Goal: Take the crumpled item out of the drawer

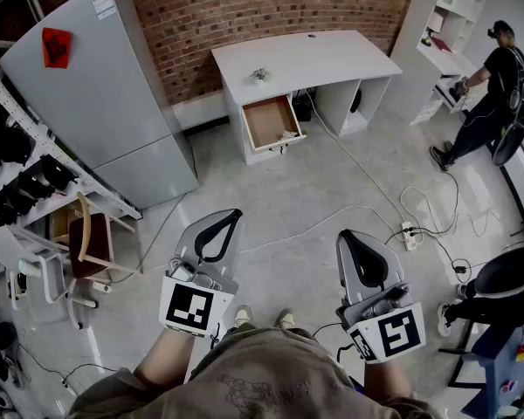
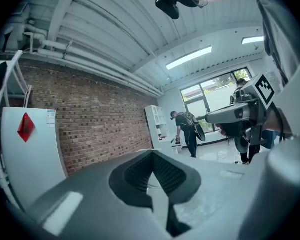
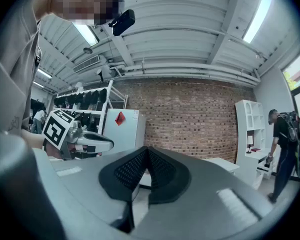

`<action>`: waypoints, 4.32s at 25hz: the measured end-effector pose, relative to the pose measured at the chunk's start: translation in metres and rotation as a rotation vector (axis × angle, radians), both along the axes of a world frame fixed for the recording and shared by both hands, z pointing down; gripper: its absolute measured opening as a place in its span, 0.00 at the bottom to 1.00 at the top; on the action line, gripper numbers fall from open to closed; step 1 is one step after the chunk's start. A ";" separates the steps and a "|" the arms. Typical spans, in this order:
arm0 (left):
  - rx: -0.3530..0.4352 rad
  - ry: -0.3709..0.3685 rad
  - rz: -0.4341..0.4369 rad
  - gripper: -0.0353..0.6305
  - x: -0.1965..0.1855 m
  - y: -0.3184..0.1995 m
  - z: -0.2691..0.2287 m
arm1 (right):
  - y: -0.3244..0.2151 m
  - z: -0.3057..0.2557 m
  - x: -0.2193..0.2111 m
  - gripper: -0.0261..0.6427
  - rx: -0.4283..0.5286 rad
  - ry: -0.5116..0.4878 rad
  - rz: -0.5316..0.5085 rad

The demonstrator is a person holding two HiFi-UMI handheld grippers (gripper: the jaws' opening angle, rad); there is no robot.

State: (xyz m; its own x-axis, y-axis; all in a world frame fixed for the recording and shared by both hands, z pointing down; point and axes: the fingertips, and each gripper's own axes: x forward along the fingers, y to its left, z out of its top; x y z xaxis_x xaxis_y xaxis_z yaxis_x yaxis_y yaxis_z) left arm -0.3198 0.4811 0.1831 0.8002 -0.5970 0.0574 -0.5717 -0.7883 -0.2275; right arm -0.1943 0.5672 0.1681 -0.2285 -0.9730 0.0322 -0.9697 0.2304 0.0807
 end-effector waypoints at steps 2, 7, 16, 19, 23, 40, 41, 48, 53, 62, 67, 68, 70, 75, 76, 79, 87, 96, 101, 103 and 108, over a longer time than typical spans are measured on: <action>0.003 0.005 0.001 0.05 0.008 0.001 -0.002 | 0.001 -0.001 0.007 0.08 0.000 0.013 -0.003; 0.001 -0.037 0.000 0.05 0.024 0.011 0.006 | 0.011 0.004 0.027 0.08 -0.001 0.006 -0.001; -0.002 -0.042 -0.010 0.05 0.060 0.028 0.007 | 0.021 0.014 0.070 0.08 -0.021 -0.033 0.003; -0.001 -0.011 -0.009 0.05 0.073 0.035 0.002 | 0.025 0.015 0.080 0.08 -0.032 -0.022 -0.009; 0.024 0.096 -0.063 0.19 0.073 0.043 -0.014 | 0.031 0.015 0.092 0.08 -0.030 -0.027 -0.015; 0.024 0.062 -0.078 0.28 0.097 -0.023 0.006 | -0.024 0.047 0.123 0.08 -0.076 -0.068 0.007; 0.022 0.059 -0.076 0.28 0.099 -0.031 0.008 | -0.033 0.049 0.126 0.08 -0.080 -0.066 0.008; 0.024 -0.030 -0.025 0.28 0.120 -0.111 0.028 | -0.113 0.058 0.141 0.08 -0.125 -0.049 0.022; 0.011 -0.089 0.013 0.28 0.134 -0.185 0.045 | -0.185 0.068 0.148 0.08 -0.173 -0.051 0.039; -0.058 -0.124 0.038 0.28 0.154 -0.313 0.081 | -0.304 0.095 0.169 0.08 -0.250 -0.048 0.080; -0.061 -0.163 0.097 0.28 0.181 -0.351 0.096 | -0.336 0.111 0.189 0.08 -0.306 -0.070 0.109; -0.065 -0.165 0.102 0.28 0.185 -0.356 0.100 | -0.341 0.117 0.195 0.08 -0.314 -0.084 0.115; -0.095 -0.162 0.095 0.28 0.191 -0.367 0.112 | -0.353 0.127 0.206 0.08 -0.325 -0.112 0.121; -0.107 -0.198 0.084 0.28 0.210 -0.404 0.124 | -0.395 0.141 0.230 0.08 -0.342 -0.153 0.107; -0.111 -0.202 0.080 0.28 0.215 -0.411 0.126 | -0.404 0.143 0.235 0.08 -0.345 -0.150 0.101; -0.120 -0.212 0.057 0.28 0.232 -0.435 0.132 | -0.433 0.150 0.255 0.08 -0.350 -0.147 0.076; -0.164 -0.262 -0.020 0.28 0.294 -0.501 0.138 | -0.522 0.158 0.318 0.08 -0.399 -0.154 -0.032; -0.190 -0.270 -0.140 0.28 0.347 -0.560 0.145 | -0.599 0.170 0.365 0.08 -0.446 -0.141 -0.178; -0.193 -0.271 -0.217 0.28 0.353 -0.574 0.149 | -0.619 0.177 0.375 0.08 -0.462 -0.147 -0.246; -0.203 -0.273 -0.230 0.28 0.354 -0.576 0.152 | -0.626 0.182 0.377 0.08 -0.472 -0.146 -0.256; -0.221 -0.296 -0.263 0.28 0.340 -0.583 0.157 | -0.643 0.184 0.369 0.08 -0.478 -0.152 -0.287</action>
State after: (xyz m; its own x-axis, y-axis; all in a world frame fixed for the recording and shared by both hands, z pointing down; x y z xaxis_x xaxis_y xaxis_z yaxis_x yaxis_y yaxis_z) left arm 0.0199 -0.1019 0.3401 0.5527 -0.7255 0.4100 -0.6948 -0.6729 -0.2540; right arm 0.1746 -0.0760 0.3524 -0.5172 -0.7568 0.3996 -0.8558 0.4622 -0.2323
